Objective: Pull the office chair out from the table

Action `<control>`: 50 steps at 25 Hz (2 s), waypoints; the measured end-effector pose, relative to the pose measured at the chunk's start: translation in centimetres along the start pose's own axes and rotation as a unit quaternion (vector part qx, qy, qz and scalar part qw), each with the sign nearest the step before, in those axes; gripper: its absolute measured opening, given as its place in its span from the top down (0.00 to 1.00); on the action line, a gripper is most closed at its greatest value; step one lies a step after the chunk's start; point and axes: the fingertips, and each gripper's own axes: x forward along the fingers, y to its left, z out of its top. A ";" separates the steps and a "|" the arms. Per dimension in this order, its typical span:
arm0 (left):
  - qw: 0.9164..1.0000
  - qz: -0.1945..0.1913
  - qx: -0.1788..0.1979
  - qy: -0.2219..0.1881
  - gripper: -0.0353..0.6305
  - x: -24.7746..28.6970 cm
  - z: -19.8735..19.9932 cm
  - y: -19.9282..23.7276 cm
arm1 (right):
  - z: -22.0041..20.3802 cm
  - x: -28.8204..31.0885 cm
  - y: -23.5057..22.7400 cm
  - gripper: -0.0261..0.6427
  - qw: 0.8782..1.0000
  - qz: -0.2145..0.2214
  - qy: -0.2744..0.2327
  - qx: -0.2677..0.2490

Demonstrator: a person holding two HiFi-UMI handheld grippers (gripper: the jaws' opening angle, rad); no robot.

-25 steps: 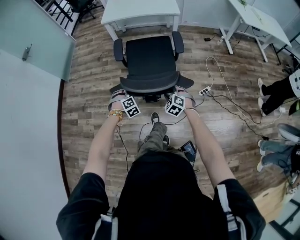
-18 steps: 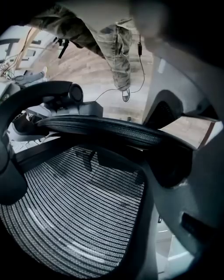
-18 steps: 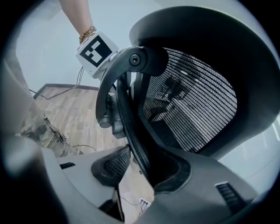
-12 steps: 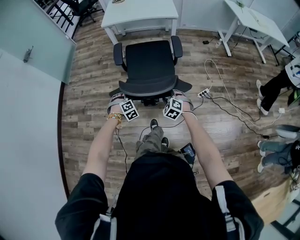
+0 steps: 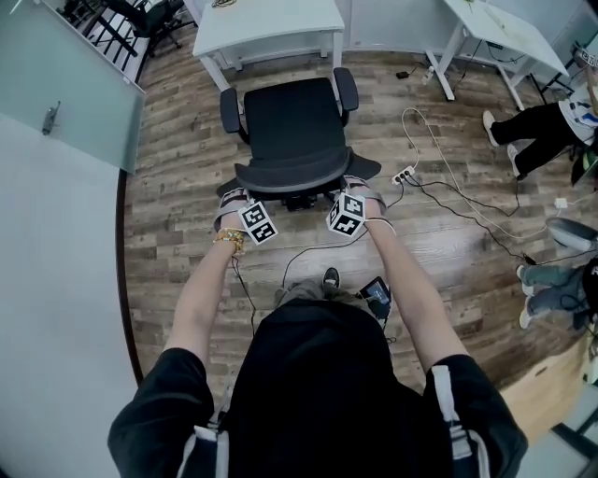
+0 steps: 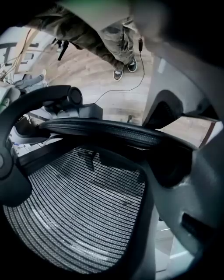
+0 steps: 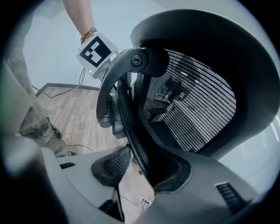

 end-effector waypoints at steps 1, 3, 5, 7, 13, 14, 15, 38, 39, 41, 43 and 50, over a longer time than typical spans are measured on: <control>1.000 0.002 0.002 -0.002 0.71 -0.1 0.0 -0.2 | -0.1 -0.1 0.2 0.75 1.000 0.002 0.001 0.000; 1.000 0.006 0.005 -0.007 0.71 -0.4 0.2 -0.5 | -0.2 -0.4 0.3 0.75 1.000 0.003 0.004 0.001; 1.000 0.010 0.008 -0.012 0.71 -0.7 0.3 -0.7 | -0.3 -0.7 0.6 0.75 1.000 0.004 0.005 0.002; 1.000 0.006 0.010 -0.012 0.71 -0.9 0.1 -1.0 | -0.2 -0.9 1.1 0.75 1.000 0.005 0.006 0.006; 1.000 -0.009 0.003 -0.013 0.70 -1.4 -0.5 -2.1 | 0.1 -1.6 2.6 0.75 1.000 0.008 0.012 0.013; 1.000 -0.007 0.004 -0.014 0.70 -1.6 -0.5 -2.3 | 0.1 -1.8 2.9 0.75 1.000 0.008 0.011 0.013; 1.000 -0.005 0.006 -0.016 0.70 -1.7 -0.5 -2.4 | 0.1 -1.9 3.0 0.75 1.000 0.008 0.011 0.013; 0.999 0.016 0.030 -0.041 0.68 -2.8 -0.8 -3.2 | 0.9 -2.5 4.3 0.70 0.999 -0.014 0.031 0.032; 0.999 0.015 0.026 -0.043 0.68 -2.8 -0.8 -3.2 | 0.9 -2.5 4.4 0.69 0.999 -0.013 0.033 0.031; 0.999 0.009 0.010 -0.048 0.68 -3.0 -0.6 -3.1 | 0.9 -2.7 4.5 0.68 0.999 -0.009 0.035 0.025; 0.998 0.003 -0.004 -0.056 0.68 -3.5 -0.4 -3.2 | 1.2 -3.1 4.7 0.68 0.999 -0.006 0.034 0.021; 0.995 0.019 -0.020 -0.091 0.69 -5.7 0.3 -3.0 | 2.0 -4.9 5.0 0.70 0.999 -0.013 0.017 0.026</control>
